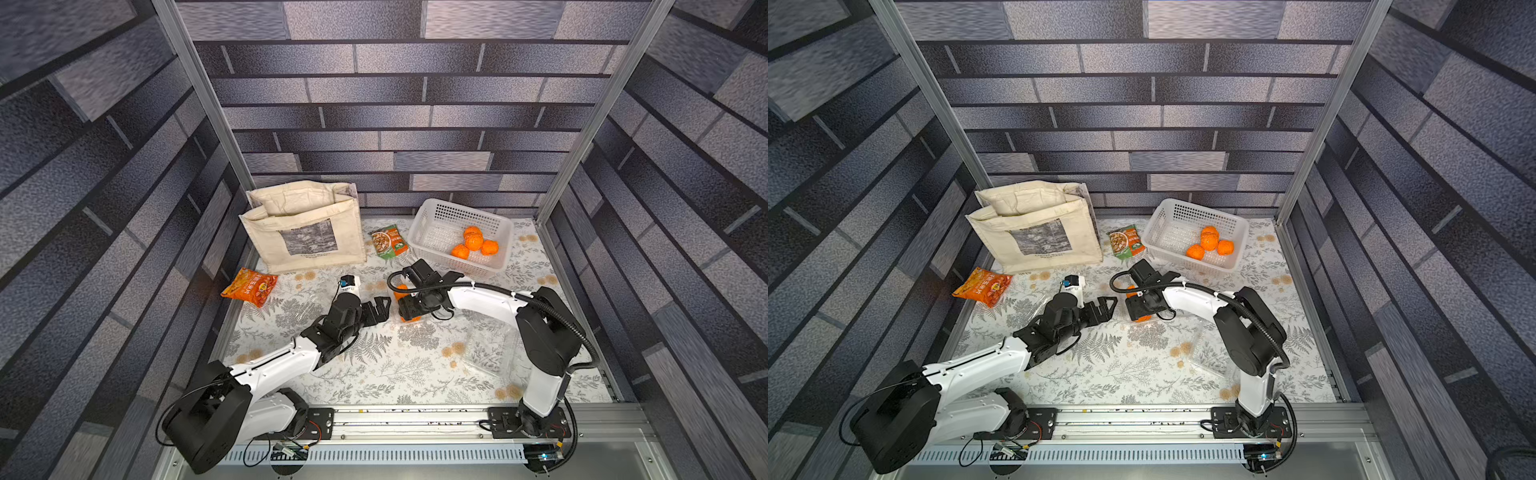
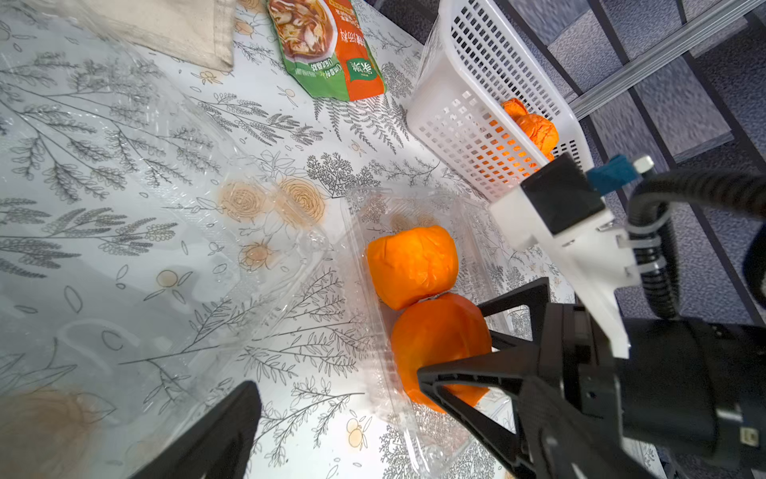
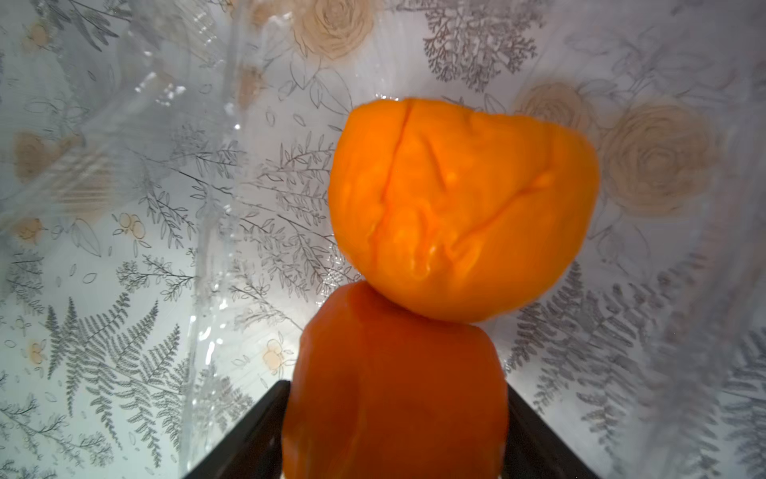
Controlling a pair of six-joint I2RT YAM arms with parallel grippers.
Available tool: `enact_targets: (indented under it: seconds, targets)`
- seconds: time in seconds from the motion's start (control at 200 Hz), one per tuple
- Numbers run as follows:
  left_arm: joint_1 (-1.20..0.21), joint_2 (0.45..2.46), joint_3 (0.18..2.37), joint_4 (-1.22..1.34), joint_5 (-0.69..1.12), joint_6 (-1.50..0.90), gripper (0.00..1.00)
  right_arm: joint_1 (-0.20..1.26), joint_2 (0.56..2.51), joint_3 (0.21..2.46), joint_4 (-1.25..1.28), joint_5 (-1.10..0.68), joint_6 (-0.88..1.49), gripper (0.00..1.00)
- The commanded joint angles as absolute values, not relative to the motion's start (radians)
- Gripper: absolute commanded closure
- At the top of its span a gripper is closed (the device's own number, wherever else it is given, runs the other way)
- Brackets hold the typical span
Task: Take oranges out of containers
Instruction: Pick up the orange from the packing box.
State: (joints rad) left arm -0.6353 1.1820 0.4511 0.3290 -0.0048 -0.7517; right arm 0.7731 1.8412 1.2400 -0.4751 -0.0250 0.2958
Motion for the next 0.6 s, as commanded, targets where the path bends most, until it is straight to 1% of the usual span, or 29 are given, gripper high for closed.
enact_targets:
  seconds: [0.0, 0.025, 0.065, 0.095, 0.115, 0.185, 0.391, 0.486, 0.596]
  targets:
    - [-0.641, 1.146, 0.443, 0.333, -0.014, -0.765, 0.00, 0.779, 1.844, 1.243, -0.479, 0.000, 0.311, 0.32]
    - [-0.641, 1.143, 0.440, 0.331, -0.015, -0.766, 0.00, 0.779, 1.841, 1.243, -0.475, 0.001, 0.313, 0.42]
    - [-0.642, 1.139, 0.436, 0.331, -0.019, -0.768, 0.00, 0.779, 1.832, 1.240, -0.470, 0.007, 0.316, 0.54]
    - [-0.642, 1.136, 0.433, 0.331, -0.022, -0.768, 0.00, 0.779, 1.820, 1.237, -0.465, 0.013, 0.317, 0.60]
    - [-0.642, 1.133, 0.432, 0.331, -0.023, -0.770, 0.00, 0.779, 1.811, 1.234, -0.461, 0.014, 0.319, 0.62]
    - [-0.642, 1.129, 0.428, 0.331, -0.024, -0.770, 0.00, 0.776, 1.766, 1.223, -0.443, 0.017, 0.329, 0.62]
    - [-0.643, 1.137, 0.426, 0.347, -0.021, -0.775, 0.00, 0.738, 1.619, 1.222, -0.437, -0.016, 0.352, 0.58]
    - [-0.646, 1.154, 0.423, 0.361, -0.013, -0.780, 0.00, 0.680, 1.564, 1.231, -0.440, -0.060, 0.354, 0.57]
    - [-0.648, 1.174, 0.422, 0.384, 0.002, -0.790, 0.00, 0.572, 1.553, 1.282, -0.477, -0.074, 0.307, 0.56]
